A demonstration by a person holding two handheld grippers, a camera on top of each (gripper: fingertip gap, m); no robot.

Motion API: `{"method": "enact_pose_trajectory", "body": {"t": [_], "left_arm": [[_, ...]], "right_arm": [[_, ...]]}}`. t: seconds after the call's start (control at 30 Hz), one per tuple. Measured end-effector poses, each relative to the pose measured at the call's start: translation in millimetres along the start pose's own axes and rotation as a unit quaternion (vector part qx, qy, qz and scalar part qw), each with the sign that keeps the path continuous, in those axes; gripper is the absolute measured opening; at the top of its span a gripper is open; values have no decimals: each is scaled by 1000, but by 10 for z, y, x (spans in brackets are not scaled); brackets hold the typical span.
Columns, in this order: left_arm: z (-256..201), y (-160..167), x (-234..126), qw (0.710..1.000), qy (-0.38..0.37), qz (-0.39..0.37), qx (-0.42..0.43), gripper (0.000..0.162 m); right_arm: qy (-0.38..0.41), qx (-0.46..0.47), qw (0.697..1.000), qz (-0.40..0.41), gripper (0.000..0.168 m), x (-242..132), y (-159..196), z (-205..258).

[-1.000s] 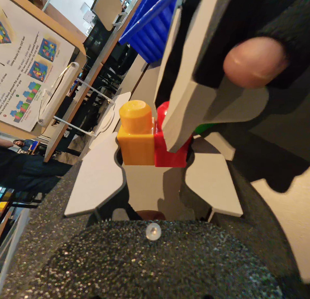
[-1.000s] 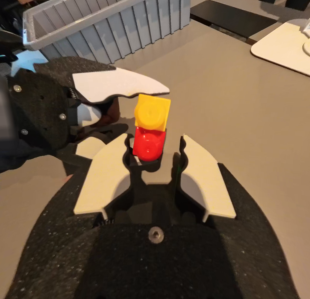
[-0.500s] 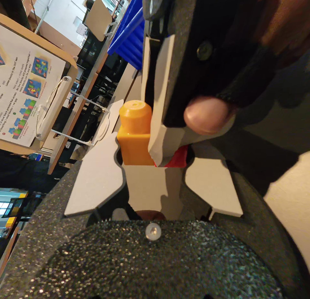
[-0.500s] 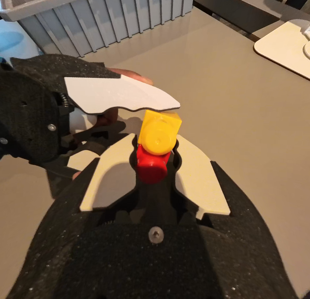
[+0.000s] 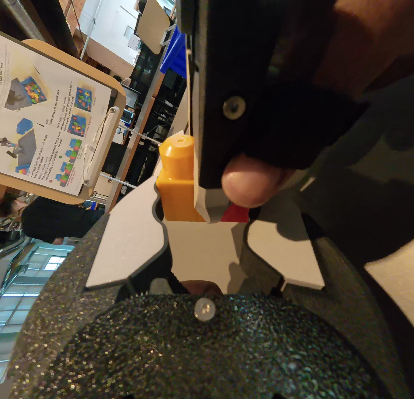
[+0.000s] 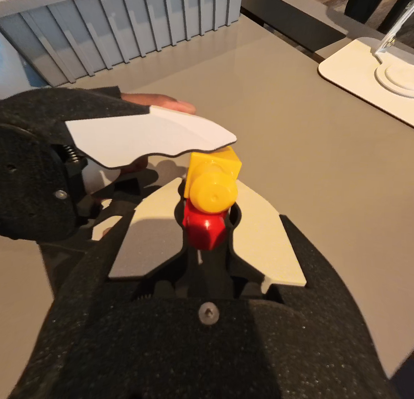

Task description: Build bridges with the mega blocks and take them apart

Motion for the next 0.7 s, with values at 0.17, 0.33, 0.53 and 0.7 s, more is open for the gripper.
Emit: {"method": "enact_pose_trajectory", "body": {"t": [0.17, 0.33, 0.53, 0.7], "left_arm": [[20, -15, 1, 1000, -5, -25, -3, 75], [93, -44, -27, 997, 3, -59, -39, 76], [130, -53, -41, 996, 3, -74, -41, 76], [129, -42, -39, 997, -11, -76, -16, 75]], "right_arm": [[-1, -3, 1000, -2, 37, -33, -22, -3], [-11, 0, 1000, -22, 37, -95, -71, 8], [-11, -3, 999, -31, 37, -127, -97, 14], [-13, 2, 999, -31, 37, -130, -95, 11]]}}
Point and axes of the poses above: each gripper's, where its closed fingertips meet, x out along the fingers, y out of its underside, z = x × y across the jaws, the point moved 7 cm from there along -x, back along the fingers, and after that the axes turned 15 degrees about -y, right-handed, at the moved point
